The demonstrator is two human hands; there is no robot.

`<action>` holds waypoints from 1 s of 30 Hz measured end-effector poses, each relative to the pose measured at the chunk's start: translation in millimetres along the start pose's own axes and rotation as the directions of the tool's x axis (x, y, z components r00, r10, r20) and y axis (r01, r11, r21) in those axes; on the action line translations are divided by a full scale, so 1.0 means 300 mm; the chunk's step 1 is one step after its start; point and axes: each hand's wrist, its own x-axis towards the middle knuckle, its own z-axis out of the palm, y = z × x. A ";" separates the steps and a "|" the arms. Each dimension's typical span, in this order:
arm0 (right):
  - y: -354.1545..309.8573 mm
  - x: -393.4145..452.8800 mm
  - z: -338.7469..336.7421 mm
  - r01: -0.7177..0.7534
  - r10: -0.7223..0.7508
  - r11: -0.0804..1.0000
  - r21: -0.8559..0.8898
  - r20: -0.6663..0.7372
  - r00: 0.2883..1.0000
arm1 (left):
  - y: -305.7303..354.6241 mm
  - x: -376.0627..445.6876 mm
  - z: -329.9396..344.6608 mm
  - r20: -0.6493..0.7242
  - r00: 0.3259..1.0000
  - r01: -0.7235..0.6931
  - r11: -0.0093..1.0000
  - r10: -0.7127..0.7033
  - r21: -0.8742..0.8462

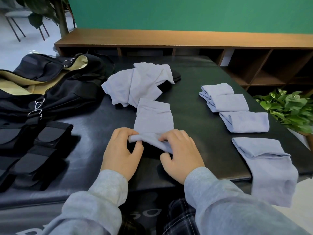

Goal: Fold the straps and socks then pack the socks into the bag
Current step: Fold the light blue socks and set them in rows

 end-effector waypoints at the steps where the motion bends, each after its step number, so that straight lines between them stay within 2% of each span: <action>1: -0.003 0.002 0.001 -0.010 0.010 1.000 -0.005 -0.011 1.000 | -0.001 -0.002 -0.001 0.003 1.000 0.003 1.000 -0.003 -0.013; 9: -0.007 -0.004 -0.014 -0.198 0.207 0.973 0.116 -0.065 0.976 | 0.010 -0.009 -0.010 0.065 0.993 0.098 0.994 -0.095 -0.047; 17: -0.016 0.001 -0.026 -0.327 0.332 0.933 0.151 -0.009 0.943 | 0.017 -0.007 -0.005 0.046 0.991 0.123 0.992 -0.122 -0.005; 26: -0.013 0.000 -0.013 -0.286 0.297 0.951 0.118 -0.080 0.952 | 0.010 -0.005 -0.003 0.026 0.998 0.062 0.997 -0.063 0.054; 30: 0.004 0.001 0.013 -0.183 0.197 0.980 0.082 -0.211 0.957 | -0.001 -0.004 0.003 -0.022 0.999 -0.028 0.986 0.032 0.166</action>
